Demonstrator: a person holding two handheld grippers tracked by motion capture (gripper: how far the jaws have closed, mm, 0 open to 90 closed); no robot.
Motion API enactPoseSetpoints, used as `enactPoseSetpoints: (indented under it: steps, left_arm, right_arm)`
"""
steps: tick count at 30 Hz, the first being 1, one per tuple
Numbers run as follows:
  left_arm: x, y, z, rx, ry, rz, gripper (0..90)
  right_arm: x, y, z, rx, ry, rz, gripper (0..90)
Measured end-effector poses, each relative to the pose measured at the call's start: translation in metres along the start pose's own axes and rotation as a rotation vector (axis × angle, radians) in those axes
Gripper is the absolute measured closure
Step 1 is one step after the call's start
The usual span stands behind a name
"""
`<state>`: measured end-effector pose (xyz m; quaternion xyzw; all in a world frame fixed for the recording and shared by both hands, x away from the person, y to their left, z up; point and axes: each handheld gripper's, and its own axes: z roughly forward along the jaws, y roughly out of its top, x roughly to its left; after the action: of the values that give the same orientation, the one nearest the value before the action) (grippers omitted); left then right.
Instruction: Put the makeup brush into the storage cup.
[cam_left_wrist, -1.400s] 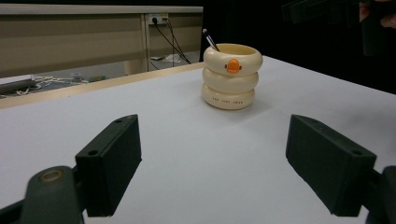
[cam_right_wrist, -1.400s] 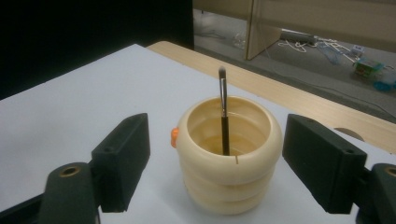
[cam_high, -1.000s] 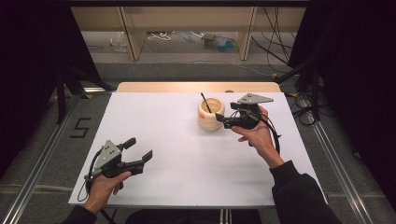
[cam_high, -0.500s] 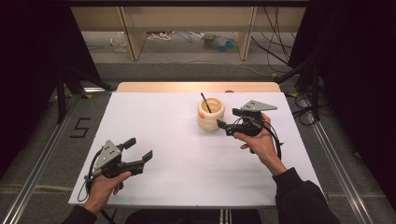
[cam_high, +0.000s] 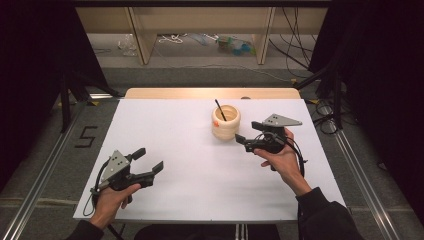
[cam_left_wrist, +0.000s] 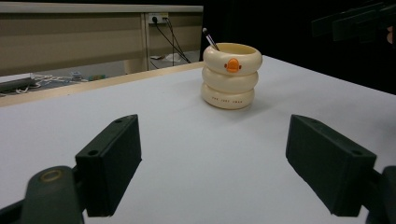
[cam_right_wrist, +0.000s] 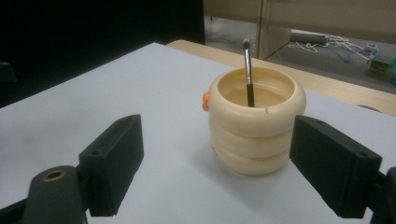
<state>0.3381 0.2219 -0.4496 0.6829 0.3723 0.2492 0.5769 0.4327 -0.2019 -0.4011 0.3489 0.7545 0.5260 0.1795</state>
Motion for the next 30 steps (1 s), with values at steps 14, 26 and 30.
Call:
enactPoseSetpoints:
  steps: [14, 26, 30]
  left_arm:
    - [0.0, 0.0, 0.0, 0.0, 0.001, -0.001, 18.1]
    - [0.0, 0.0, -0.001, -0.001, 0.003, -0.002, 18.1]
    - [0.0, 0.0, -0.001, -0.002, 0.004, -0.002, 18.1]
  right_arm:
    - [0.005, -0.011, -0.015, -0.005, 0.012, 0.015, 18.8]
    - [0.007, -0.02, -0.021, -0.023, 0.021, 0.008, 18.4]
    - [0.008, -0.022, -0.024, -0.003, 0.017, 0.004, 17.8]
